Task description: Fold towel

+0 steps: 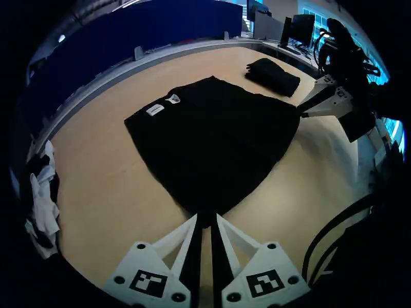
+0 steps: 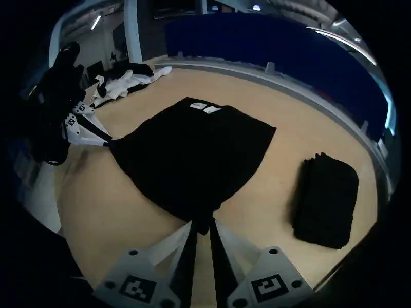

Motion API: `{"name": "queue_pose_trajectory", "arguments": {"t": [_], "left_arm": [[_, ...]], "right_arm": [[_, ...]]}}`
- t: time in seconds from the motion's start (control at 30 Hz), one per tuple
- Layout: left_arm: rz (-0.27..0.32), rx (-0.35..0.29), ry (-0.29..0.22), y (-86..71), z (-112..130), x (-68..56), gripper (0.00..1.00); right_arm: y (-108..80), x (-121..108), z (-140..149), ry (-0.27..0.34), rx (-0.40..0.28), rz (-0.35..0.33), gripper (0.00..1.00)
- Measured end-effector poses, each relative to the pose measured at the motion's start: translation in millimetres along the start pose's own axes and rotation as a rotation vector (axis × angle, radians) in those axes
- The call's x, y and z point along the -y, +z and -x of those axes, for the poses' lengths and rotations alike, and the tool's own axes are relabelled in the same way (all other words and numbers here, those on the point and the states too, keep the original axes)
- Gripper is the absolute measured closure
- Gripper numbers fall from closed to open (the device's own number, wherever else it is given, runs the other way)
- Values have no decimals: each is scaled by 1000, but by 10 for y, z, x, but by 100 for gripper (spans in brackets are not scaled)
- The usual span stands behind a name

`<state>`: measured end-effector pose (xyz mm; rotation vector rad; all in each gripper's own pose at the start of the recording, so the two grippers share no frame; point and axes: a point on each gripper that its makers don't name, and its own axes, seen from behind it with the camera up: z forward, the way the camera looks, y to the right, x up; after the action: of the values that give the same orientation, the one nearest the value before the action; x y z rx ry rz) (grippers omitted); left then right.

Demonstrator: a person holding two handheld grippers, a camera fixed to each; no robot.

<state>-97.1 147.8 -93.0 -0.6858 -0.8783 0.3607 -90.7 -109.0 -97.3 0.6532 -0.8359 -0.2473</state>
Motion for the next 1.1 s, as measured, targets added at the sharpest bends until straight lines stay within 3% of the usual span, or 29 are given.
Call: {"name": "queue_pose_trajectory", "arguments": {"t": [0.7, 1.1], "left_arm": [[-46, -80, -65, -545, -398, 101, 89], [-52, -115, -106, -806, -551, 1, 89]], "right_arm": [[-494, 70, -354, 3, -17, 4, 83], [-756, 150, -460, -4, 7, -8, 83]]}}
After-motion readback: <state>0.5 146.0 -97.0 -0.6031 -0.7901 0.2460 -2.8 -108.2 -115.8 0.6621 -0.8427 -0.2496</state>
